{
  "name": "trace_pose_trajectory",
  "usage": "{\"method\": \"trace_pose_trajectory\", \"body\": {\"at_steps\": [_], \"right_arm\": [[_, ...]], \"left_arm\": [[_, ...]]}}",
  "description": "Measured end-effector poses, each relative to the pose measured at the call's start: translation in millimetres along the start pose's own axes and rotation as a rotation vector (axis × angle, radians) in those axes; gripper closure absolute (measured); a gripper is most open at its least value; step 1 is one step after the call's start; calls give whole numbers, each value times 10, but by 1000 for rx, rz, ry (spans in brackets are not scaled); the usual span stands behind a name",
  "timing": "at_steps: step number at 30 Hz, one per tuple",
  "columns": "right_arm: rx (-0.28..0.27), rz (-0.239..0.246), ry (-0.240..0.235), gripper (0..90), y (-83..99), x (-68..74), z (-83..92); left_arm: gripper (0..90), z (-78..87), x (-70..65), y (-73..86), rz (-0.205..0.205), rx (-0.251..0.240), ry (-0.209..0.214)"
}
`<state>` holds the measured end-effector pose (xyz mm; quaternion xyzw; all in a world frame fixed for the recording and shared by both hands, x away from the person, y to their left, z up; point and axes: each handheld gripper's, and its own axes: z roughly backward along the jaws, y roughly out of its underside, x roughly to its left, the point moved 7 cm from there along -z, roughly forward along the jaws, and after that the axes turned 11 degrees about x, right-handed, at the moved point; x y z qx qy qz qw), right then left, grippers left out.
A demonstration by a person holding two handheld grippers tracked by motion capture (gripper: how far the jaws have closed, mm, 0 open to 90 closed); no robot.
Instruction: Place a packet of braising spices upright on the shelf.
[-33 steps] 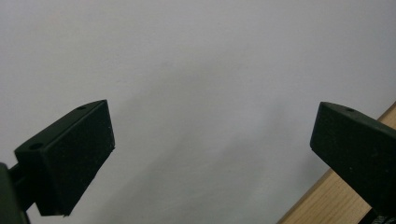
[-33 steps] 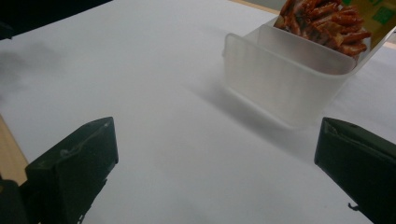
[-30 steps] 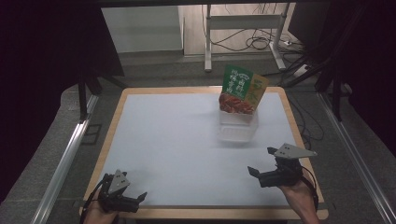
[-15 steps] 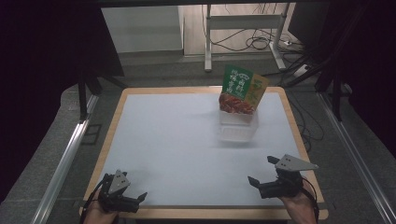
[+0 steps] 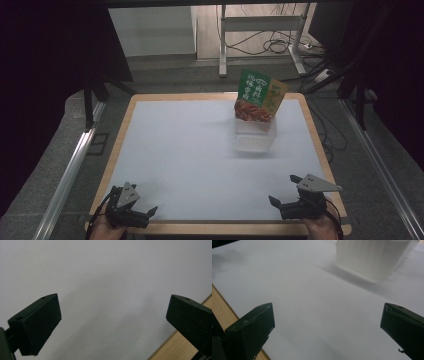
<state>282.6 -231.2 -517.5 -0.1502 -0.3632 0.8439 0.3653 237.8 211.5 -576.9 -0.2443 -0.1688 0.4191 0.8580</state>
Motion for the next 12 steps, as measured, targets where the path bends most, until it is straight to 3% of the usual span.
{"method": "trace_pose_trajectory", "body": {"at_steps": [12], "right_arm": [[35,20,24,0,98,-34,-59]], "left_arm": [[0,-7,-6,-6,-10,9,-2]]}}
